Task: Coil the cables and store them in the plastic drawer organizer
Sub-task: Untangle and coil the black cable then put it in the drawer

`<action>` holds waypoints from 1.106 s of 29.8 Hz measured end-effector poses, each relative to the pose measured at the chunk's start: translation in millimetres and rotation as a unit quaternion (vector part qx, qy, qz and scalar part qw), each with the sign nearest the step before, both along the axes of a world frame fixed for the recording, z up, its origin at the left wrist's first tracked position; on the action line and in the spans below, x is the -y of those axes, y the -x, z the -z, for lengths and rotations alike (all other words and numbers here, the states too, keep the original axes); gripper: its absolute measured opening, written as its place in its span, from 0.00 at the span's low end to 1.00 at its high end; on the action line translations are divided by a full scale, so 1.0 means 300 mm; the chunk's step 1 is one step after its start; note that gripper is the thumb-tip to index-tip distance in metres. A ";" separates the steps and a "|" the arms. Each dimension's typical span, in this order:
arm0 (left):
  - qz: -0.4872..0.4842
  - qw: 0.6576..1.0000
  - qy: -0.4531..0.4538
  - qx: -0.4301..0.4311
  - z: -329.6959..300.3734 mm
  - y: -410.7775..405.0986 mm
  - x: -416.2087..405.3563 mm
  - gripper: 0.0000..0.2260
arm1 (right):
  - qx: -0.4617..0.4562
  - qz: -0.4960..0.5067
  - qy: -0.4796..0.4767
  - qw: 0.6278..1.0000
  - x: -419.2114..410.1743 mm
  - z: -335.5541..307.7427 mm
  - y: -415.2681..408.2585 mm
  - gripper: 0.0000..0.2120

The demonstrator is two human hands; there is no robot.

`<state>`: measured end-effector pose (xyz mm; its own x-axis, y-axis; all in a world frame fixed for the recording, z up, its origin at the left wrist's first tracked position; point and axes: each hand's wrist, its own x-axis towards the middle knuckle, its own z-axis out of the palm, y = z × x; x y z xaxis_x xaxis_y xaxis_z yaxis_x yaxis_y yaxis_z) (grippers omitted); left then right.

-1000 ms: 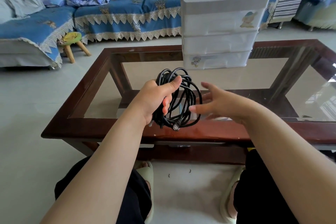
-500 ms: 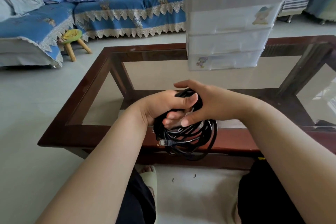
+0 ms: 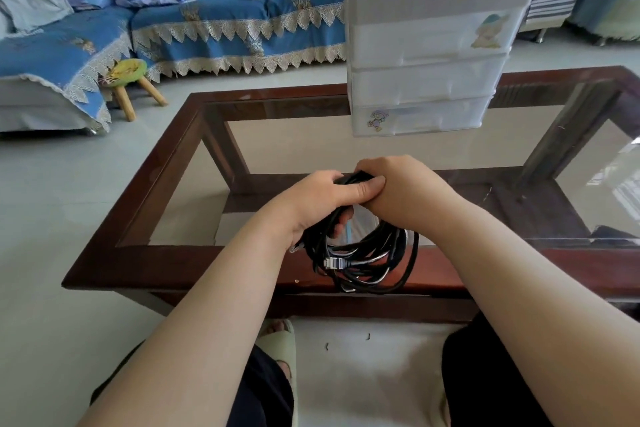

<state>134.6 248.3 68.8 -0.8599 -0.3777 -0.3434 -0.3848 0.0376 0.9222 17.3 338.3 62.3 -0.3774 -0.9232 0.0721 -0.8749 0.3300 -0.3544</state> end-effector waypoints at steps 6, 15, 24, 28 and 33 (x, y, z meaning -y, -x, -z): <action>0.068 0.989 0.128 0.035 0.001 -0.029 0.041 0.24 | 0.086 0.022 -0.012 0.996 -0.018 0.016 0.008 0.07; 0.085 0.990 0.110 0.020 0.031 -0.053 0.055 0.19 | 0.151 0.081 0.025 0.985 -0.041 0.042 0.025 0.08; -0.042 0.998 0.047 0.002 0.085 -0.018 -0.039 0.08 | 0.099 0.101 0.021 0.990 -0.061 0.068 0.031 0.07; -0.040 0.996 0.073 0.028 0.115 -0.002 -0.050 0.09 | 0.097 0.116 0.000 0.989 -0.067 0.091 0.030 0.09; -0.031 0.997 0.064 0.010 0.105 0.017 -0.078 0.04 | 0.129 0.123 -0.023 0.984 -0.090 0.090 0.046 0.07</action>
<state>129.5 271.6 37.4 -0.8271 -0.4710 -0.3068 -0.4091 0.1300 0.9032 3.3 365.4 35.2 -0.5897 -0.8020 -0.0948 -0.6498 0.5409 -0.5341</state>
